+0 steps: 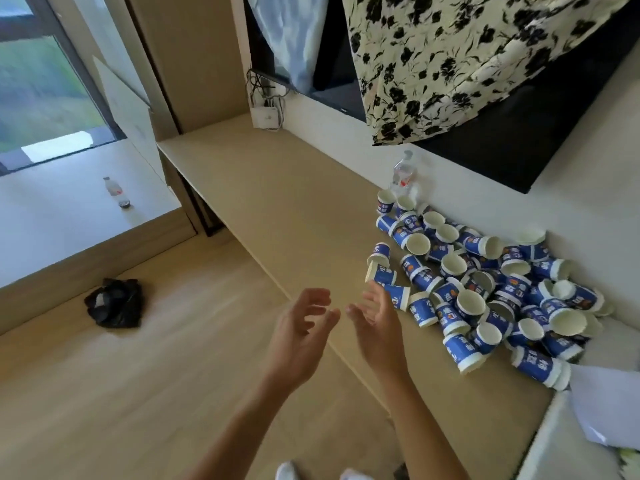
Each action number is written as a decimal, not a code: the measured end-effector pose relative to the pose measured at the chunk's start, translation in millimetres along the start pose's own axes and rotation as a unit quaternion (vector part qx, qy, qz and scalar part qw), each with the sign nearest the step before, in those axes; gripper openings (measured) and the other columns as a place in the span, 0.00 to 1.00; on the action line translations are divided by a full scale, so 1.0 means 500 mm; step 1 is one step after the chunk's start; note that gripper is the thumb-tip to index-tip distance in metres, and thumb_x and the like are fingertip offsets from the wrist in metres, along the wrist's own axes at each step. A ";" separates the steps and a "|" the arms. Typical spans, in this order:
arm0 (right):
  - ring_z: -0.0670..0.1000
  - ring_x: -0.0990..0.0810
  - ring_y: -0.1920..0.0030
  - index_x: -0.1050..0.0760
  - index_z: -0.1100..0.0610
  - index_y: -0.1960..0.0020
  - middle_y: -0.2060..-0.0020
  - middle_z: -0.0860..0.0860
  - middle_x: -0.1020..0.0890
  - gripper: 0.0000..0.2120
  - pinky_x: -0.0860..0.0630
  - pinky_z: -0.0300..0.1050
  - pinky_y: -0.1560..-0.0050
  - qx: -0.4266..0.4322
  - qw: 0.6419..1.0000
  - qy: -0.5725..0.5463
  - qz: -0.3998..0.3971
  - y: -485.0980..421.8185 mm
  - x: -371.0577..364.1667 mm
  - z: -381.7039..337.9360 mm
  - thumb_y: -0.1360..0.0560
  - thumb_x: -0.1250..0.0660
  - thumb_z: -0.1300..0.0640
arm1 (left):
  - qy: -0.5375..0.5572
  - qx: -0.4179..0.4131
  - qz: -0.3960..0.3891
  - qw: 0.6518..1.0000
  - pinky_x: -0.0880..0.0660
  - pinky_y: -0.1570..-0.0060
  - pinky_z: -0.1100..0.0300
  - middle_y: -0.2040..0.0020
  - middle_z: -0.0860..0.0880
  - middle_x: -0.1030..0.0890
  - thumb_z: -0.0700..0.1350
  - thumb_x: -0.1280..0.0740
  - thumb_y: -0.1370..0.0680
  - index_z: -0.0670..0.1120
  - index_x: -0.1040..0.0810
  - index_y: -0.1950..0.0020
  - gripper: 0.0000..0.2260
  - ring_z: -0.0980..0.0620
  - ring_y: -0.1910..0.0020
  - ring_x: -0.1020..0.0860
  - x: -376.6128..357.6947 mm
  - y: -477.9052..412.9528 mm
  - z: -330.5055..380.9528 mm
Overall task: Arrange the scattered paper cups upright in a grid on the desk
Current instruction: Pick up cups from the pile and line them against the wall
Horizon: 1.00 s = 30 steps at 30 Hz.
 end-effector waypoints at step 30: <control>0.41 0.23 0.48 0.35 0.56 0.25 0.38 0.50 0.24 0.47 0.29 0.23 0.57 -0.164 0.959 0.002 0.231 -0.530 -0.109 0.145 0.35 0.37 0.28 | -0.063 0.001 -0.311 0.948 0.24 0.54 0.69 0.48 0.54 0.17 0.46 0.31 0.20 0.51 0.21 0.42 0.07 0.63 0.51 0.20 -0.101 -0.718 -0.090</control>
Point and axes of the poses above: each hand's wrist, its own y-axis away from the middle knuckle, its own x-axis out of the back of the hand, z = x × y, the point moved 9 cm from there along -y, towards the middle knuckle
